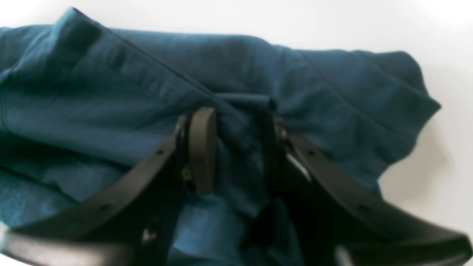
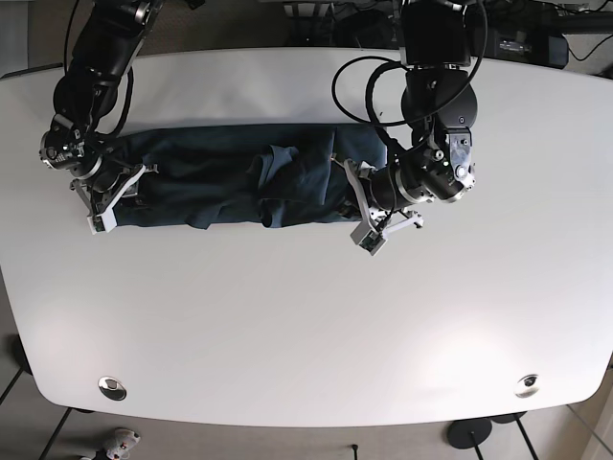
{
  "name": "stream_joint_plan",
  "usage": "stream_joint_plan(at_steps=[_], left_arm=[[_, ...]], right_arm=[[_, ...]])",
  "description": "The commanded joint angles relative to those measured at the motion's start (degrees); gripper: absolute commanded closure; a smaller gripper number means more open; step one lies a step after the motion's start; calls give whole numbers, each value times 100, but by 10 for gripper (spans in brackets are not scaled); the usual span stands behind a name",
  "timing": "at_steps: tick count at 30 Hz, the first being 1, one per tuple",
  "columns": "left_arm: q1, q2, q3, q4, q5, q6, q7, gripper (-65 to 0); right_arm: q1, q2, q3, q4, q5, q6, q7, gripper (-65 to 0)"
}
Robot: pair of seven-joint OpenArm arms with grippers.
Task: Fold the T-shirt properly
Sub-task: 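Grasp the strip end with the left gripper and fold it toward the right gripper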
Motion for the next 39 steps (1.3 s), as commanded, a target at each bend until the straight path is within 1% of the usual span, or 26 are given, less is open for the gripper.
stream_joint_plan(at_steps=[1, 4, 7, 10, 14, 15, 16, 17, 19, 22, 23, 27, 28, 30, 31, 33, 34, 36, 39], left_arm=[[-90, 49, 24, -173, -149, -22, -117, -28], [-82, 67, 68, -419, -149, -30, -117, -28], [-90, 67, 455, -463, -149, -30, -117, -28], [-108, 67, 1175, -480, -149, -30, -117, -28], [-117, -12, 2775, -366, -149, -39, -117, -26], [-126, -109, 3215, -164, -123, -39, -117, -25], [-126, -135, 3382, -23, -123, -39, -117, -25], [-126, -135, 3426, 109, -114, -39, -117, -25], [-126, -144, 3215, 249, -140, -39, -117, -24], [-90, -153, 2345, 557, -158, -39, -117, -24], [-90, -153, 2107, 619, -158, -39, -117, -24], [-90, -144, 1466, 540, -140, -39, -134, -24], [-90, -144, 1228, 390, -149, -39, -284, -24], [-90, -144, 1017, 56, -149, -30, -644, -24], [-90, -144, 991, -313, -149, -30, -890, -24], [-108, -126, 1052, -753, -158, -30, -969, -24], [-126, -118, 1255, -999, -158, -30, -969, -24], [-126, -74, 1703, -1052, -158, -30, -978, -24], [-64, -118, 2564, -454, -158, -30, -978, -24]], right_arm=[[100, 83, 17, 97, 64, -5, 107, -195], [91, 83, 17, 97, 64, -5, 107, -195], [82, 83, 17, 97, 64, -5, 107, -195], [82, 83, 26, 97, 64, -5, 107, -195], [91, 83, 26, 97, 64, -5, 107, -195], [91, 83, 26, 97, 64, -5, 107, -195], [91, 83, 17, 97, 64, -5, 107, -195], [91, 83, 17, 97, 64, -5, 107, -195], [91, 83, 17, 97, 64, -5, 107, -195], [65, 65, 35, 545, 73, -5, 107, -198], [56, -5, 35, 695, 73, -5, 107, -198], [56, -93, 35, 950, 73, -5, 98, -200], [65, -102, 35, 950, 55, -5, 98, -200], [65, -102, 26, 950, 64, -5, 98, -200], [65, -110, 17, 950, 55, -5, 98, -200], [56, -110, 17, 950, 55, -5, 98, -200], [56, -110, 17, 950, 55, -5, 98, -200], [56, -110, 17, 950, 55, -5, 98, -200], [56, -110, 26, 950, 64, -5, 98, -200]])
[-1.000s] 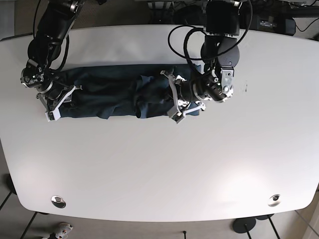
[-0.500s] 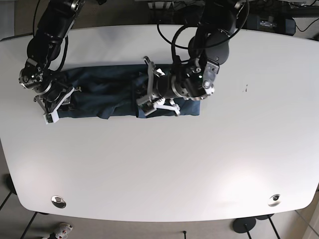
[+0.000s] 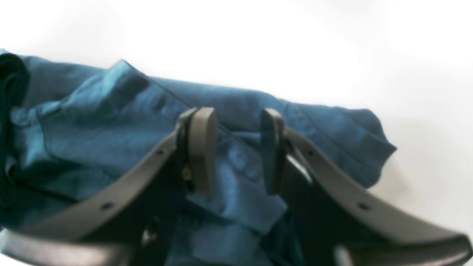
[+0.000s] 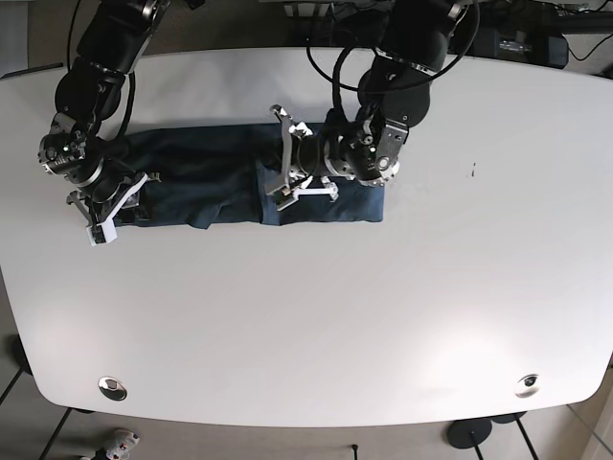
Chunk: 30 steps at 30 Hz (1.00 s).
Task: Fold the T-shirt properly
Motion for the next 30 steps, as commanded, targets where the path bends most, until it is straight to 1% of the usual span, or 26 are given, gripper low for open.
stream_joint_plan(at_steps=[1, 4, 6, 7, 8, 11, 13, 14, 15, 16, 17, 19, 20, 22, 23, 25, 26, 30], left_arm=[[68, 7, 185, 489, -125, -9, -150, -24], [138, -151, 308, 753, -125, -35, -150, -24], [147, -310, 519, 964, -125, -268, -150, -24], [147, -441, 501, 1193, -125, -268, -150, -24], [165, -538, 229, 1377, -125, -268, -150, -24], [296, -573, -861, 1439, -125, -268, -150, -24], [314, -494, -1512, 1395, -125, -268, -150, -24], [314, -424, -1732, 1377, -125, -268, -150, -24], [323, -389, -1925, 1377, -125, -268, -150, -24], [340, -353, -2189, 1351, -125, -268, -141, -24], [402, -353, -2321, 1342, -125, -268, -141, -24], [499, -345, -2523, 1298, -125, -268, -141, -24], [560, -345, -2567, 1228, -125, -268, -141, -24], [622, -345, -2593, 1122, -125, -268, -150, -24], [648, -345, -2602, 1087, -125, -268, -150, -24], [674, -345, -2602, 929, -125, -268, -150, -24], [683, -353, -2602, 859, -125, -268, -194, -24], [727, -397, -2602, 349, -116, -268, -906, -24]], right_arm=[[108, 75, 19, 113, 86, 8, 120, -200], [108, 75, 19, 113, 86, 8, 120, -200], [108, 75, 19, 121, 86, 8, 120, -200], [108, 75, 19, 139, 86, 8, 120, -200], [117, 75, 19, 148, 95, 8, 94, -200], [311, 119, 72, 148, 95, 8, -539, -200], [434, 93, 485, 148, 192, 8, -794, -203], [460, 102, 758, 148, 376, 8, -829, -222], [460, 119, 969, 139, 561, 8, -838, -270], [460, 146, 1171, 139, 693, 8, -847, -373], [451, 225, 1277, 139, 684, 8, -847, -455], [451, 383, 1435, 113, 737, 8, -847, -580], [442, 427, 1646, 95, 737, 8, -847, -606], [442, 453, 1883, -116, 737, 8, -847, -593], [451, 462, 1989, -397, 737, 8, -838, -588], [486, 612, 2085, -784, 772, 8, -838, -588], [522, 664, 2129, -995, 886, 8, -829, -588], [504, 990, 2103, -1857, 1501, 8, -829, -588]])
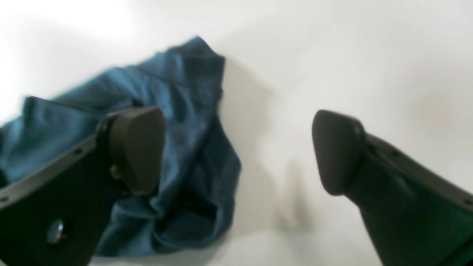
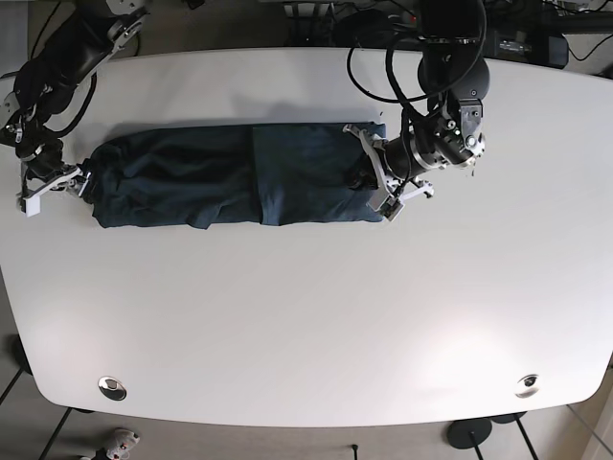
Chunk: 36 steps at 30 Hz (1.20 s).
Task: Fold the T-shirt properly
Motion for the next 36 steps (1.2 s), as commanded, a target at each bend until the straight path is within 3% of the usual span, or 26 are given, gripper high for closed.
stream_joint_plan(at_steps=[1, 6, 10, 14, 17, 21, 25, 27, 30, 36], left_arm=[[-86, -17, 1, -346, -77, -10, -338, -24], [-112, -237, 1, -785, -86, -10, -672, -24], [-121, -307, -210, -847, -77, -10, -681, -24], [-121, -334, -684, -856, -77, -10, -655, -24], [-130, -395, -720, -829, -77, -10, -646, -24], [-130, -430, -728, -838, -77, -10, -646, -24], [-130, -430, -728, -856, -77, -10, -663, -24], [-130, -430, -728, -864, -77, -10, -663, -24], [-130, -413, -728, -864, -77, -10, -655, -24], [-121, -96, -728, -820, -42, -10, -637, -24]], right_arm=[[73, 258, -8, -179, 282, 12, 117, -588], [29, 214, -26, -434, 353, 12, 108, -588], [-182, -68, -685, -196, 388, 12, 117, -583], [-393, -516, -791, 155, 344, 12, 99, -537], [-410, -551, -1336, 164, 370, 12, 108, -490], [-428, -586, -1397, 182, 388, 12, 73, -400], [-542, -586, -1406, 182, 379, 12, -15, -387], [-542, -586, -1406, 182, 370, 12, -6, -306], [-498, -578, -1415, 182, 344, 12, 3, -30], [-472, -595, -1424, 1553, 335, 12, -32, -33]])
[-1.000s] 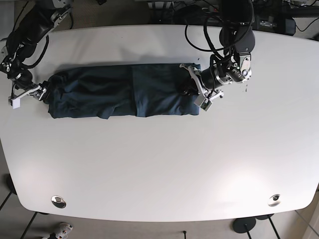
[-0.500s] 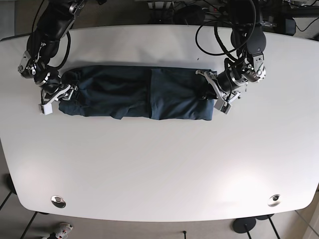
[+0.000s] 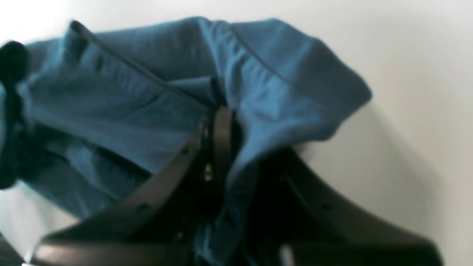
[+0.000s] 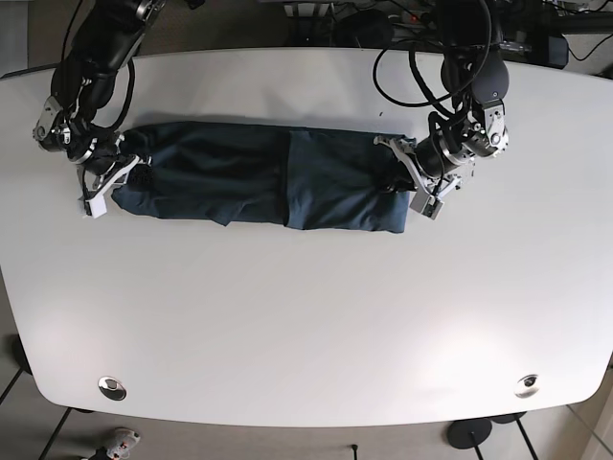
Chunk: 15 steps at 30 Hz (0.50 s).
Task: Fold the T-shirt properly
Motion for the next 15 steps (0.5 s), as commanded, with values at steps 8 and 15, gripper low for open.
stream_joint_plan(at_steps=[8, 15], left_arm=[[-38, 731, 32, 47, 70, 401, 38, -25], [-47, 1153, 41, 47, 79, 656, 12, -26]], right_arm=[[-97, -109, -909, 2300, 178, 6, 145, -33], [-106, -425, -2104, 2960, 134, 6, -110, -33]])
